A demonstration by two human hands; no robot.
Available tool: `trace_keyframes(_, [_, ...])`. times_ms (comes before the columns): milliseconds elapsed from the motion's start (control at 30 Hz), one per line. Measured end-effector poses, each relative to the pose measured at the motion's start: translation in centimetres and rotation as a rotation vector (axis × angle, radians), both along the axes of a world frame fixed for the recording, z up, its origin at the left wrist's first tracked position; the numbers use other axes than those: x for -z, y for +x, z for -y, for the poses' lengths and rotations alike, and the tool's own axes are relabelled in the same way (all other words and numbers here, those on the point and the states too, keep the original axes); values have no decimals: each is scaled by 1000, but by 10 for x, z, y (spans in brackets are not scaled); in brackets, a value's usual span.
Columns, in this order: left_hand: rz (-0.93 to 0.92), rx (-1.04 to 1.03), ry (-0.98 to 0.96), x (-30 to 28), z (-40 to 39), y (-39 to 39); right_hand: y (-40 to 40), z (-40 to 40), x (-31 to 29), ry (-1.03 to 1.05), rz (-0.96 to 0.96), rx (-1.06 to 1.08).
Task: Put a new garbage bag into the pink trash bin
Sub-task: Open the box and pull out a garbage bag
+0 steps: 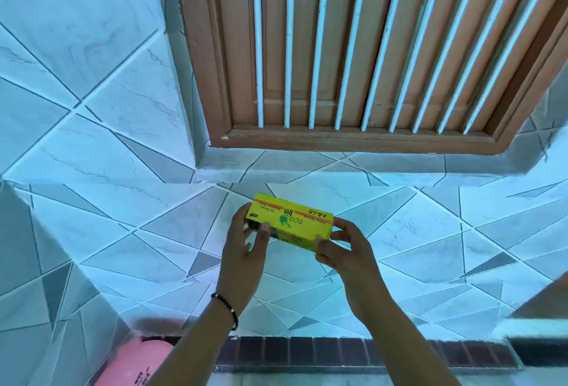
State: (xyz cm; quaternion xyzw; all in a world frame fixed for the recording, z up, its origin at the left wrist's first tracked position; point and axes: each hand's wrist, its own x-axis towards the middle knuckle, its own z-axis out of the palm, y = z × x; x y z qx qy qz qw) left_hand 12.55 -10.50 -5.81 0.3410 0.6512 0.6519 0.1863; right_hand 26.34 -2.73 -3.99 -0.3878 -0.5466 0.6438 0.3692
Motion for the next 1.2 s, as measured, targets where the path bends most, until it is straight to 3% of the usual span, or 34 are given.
trace_keyframes(100, [171,48,39,7,10,7,12,18,-3,104,93,-24])
trace_keyframes(233, [548,136,81,8,23,11,17,24,-2,148,107,-107])
trace_keyframes(433, [799,150,43,8,31,6,4,40,8,188,116,-136])
trace_keyframes(667, [857,76,3,14,39,-19,-26,57,24,188,74,-75])
trace_keyframes(1200, [945,83,94,19,40,-46,-51,60,18,464,310,-121])
